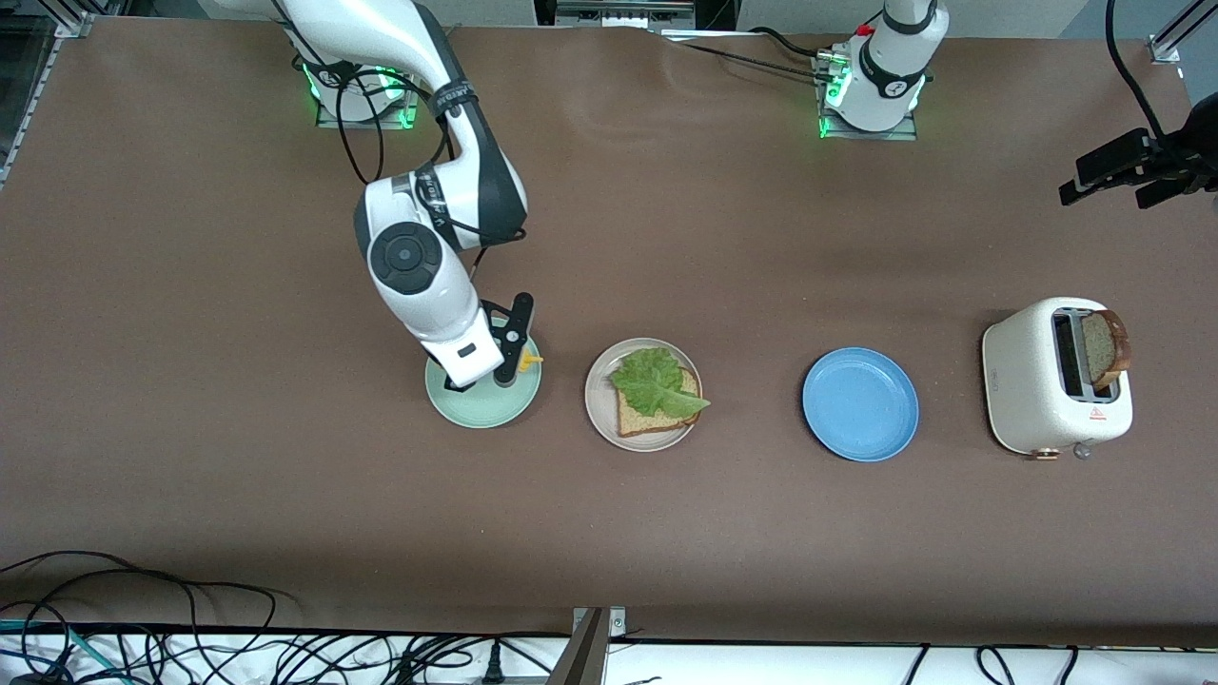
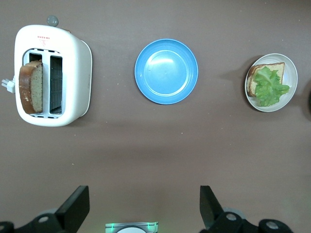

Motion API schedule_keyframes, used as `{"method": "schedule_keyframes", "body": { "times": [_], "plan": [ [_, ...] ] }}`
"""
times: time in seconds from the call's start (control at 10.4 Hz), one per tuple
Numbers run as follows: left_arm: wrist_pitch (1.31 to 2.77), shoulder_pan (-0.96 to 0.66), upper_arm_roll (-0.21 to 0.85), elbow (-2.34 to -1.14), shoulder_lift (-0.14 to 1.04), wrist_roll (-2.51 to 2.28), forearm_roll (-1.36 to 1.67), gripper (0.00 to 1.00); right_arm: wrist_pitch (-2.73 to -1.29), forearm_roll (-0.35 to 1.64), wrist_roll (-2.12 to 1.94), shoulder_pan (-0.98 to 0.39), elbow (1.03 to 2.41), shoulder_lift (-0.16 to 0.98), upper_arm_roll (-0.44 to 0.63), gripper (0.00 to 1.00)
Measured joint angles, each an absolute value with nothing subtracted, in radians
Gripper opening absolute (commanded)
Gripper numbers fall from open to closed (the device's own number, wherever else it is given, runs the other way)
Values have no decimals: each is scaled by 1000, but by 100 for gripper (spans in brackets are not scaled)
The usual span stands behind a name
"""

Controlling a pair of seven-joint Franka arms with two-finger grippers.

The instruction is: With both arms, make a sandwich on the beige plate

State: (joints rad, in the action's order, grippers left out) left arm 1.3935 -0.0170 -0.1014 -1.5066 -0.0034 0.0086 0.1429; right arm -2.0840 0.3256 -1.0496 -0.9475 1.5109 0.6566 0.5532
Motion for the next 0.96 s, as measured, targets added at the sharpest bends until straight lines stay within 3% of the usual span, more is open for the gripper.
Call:
{"method": "schedule_keyframes", "body": {
  "times": [0.48,0.96],
  "plan": [
    [1394,-17,-101,-1507,-3,9,143,100,-2069,297,-967,-948,1400,753,553,0],
    [1394,-16,-101,-1507,-3,9,143,100,-2004,-20,-870,-970,1292,836,450,0]
  ]
}}
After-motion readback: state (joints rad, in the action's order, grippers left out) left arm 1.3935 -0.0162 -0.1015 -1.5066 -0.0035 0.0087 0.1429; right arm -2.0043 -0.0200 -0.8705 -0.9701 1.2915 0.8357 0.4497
